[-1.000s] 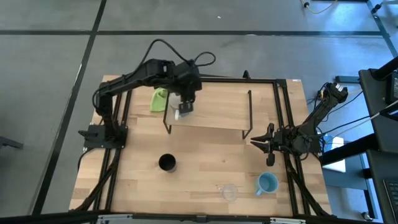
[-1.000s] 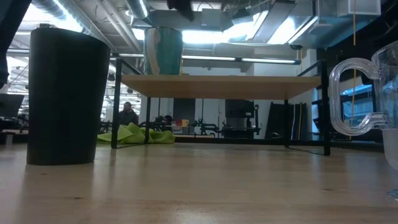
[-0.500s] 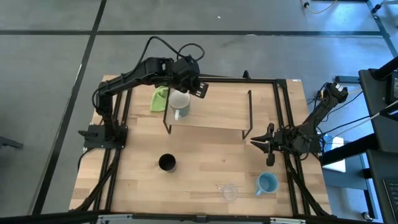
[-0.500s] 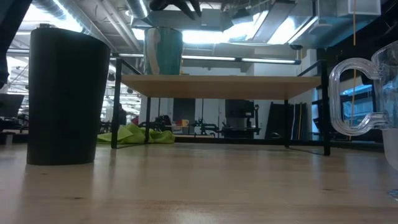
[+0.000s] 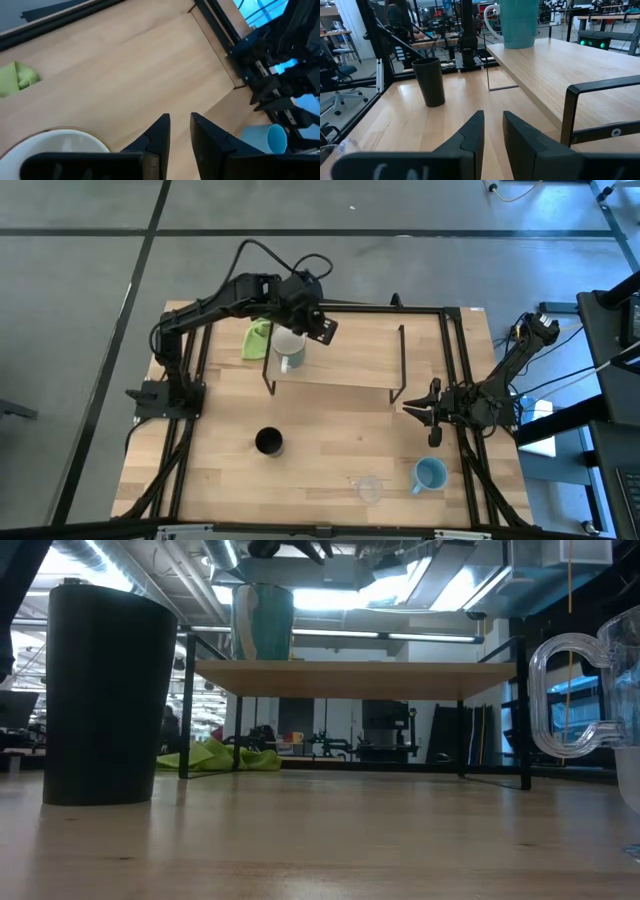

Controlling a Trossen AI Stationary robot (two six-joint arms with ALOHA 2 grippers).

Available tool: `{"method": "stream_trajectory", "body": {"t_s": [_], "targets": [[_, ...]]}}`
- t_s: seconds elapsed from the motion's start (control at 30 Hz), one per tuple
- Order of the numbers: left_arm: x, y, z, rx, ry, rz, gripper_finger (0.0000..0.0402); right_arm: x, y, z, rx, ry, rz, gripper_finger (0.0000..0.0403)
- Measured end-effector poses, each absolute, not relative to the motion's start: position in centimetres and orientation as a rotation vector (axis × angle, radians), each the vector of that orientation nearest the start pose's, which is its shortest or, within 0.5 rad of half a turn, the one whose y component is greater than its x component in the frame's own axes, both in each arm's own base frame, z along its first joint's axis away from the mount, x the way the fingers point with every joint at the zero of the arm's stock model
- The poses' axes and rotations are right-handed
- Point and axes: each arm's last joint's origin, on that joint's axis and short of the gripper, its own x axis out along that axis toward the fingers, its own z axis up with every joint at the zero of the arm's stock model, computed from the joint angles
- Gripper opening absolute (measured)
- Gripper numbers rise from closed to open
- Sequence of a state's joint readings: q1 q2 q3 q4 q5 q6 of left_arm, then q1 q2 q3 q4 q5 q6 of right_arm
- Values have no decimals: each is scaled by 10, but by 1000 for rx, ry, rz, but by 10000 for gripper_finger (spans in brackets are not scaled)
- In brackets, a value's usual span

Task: Stack small to large cups/mugs on shelf
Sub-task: Adjust the blue mug

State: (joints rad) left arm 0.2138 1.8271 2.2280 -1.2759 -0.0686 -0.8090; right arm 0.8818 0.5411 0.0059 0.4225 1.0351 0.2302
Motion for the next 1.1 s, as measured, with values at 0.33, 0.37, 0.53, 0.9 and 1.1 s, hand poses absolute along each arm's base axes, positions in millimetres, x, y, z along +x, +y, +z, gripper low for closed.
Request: {"method": "stream_trajectory", "body": {"t_s": [0.33,0.37,0.53,0.9,1.1], "targets": [[347,87,443,-793,564,707,70,94,75,157,138,47,-160,72],[348,88,444,-784,539,714,70,94,75,157,138,46,-160,72],[355,90,452,-813,432,674,70,94,75,157,138,47,-159,72],[356,100,383,-1193,717,907,70,94,75,157,137,47,-159,72],[356,97,387,-1100,644,900,70,94,75,157,137,47,-160,72]]}}
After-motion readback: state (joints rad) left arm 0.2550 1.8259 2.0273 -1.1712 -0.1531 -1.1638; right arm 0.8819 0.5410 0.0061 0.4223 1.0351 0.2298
